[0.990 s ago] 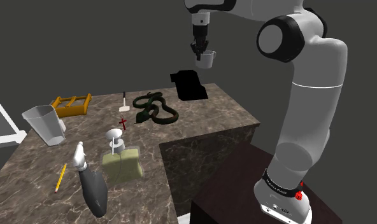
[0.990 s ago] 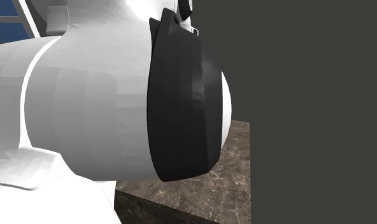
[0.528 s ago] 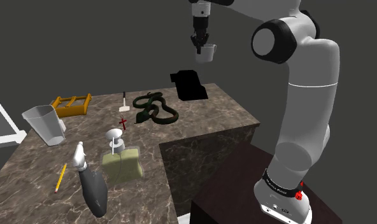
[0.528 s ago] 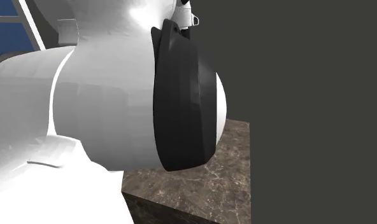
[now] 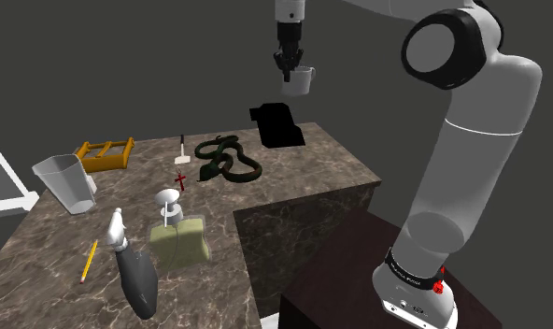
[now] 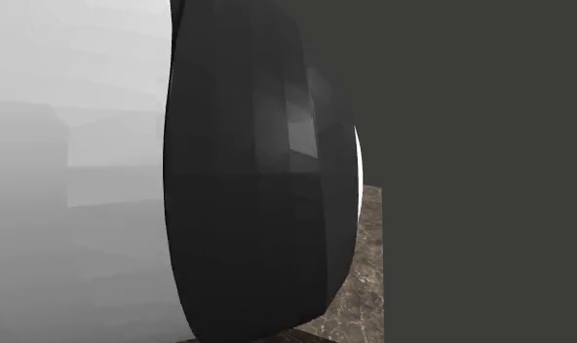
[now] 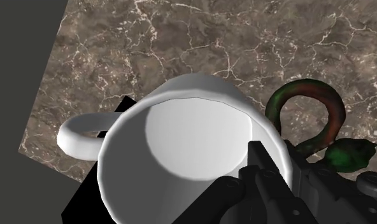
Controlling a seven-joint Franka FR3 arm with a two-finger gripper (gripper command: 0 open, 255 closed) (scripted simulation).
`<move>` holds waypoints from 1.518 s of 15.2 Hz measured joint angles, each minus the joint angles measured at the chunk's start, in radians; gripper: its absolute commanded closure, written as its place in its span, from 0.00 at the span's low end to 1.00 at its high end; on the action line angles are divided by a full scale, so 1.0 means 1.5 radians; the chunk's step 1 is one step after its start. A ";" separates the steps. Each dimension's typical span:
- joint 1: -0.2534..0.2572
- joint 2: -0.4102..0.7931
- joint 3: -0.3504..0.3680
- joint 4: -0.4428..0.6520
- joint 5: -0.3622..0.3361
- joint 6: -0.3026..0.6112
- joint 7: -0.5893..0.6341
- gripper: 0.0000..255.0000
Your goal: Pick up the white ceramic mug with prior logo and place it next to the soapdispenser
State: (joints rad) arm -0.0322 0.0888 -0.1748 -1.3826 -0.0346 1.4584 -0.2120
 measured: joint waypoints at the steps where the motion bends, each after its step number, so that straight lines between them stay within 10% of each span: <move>1: 0.008 -0.015 0.006 -0.021 -0.003 0.006 0.014 1.00; 23: 0.161 -0.226 0.207 -0.251 0.020 0.011 0.366 1.00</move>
State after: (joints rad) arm 0.2099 -0.2505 0.1357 -1.7591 -0.0042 1.4745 0.3377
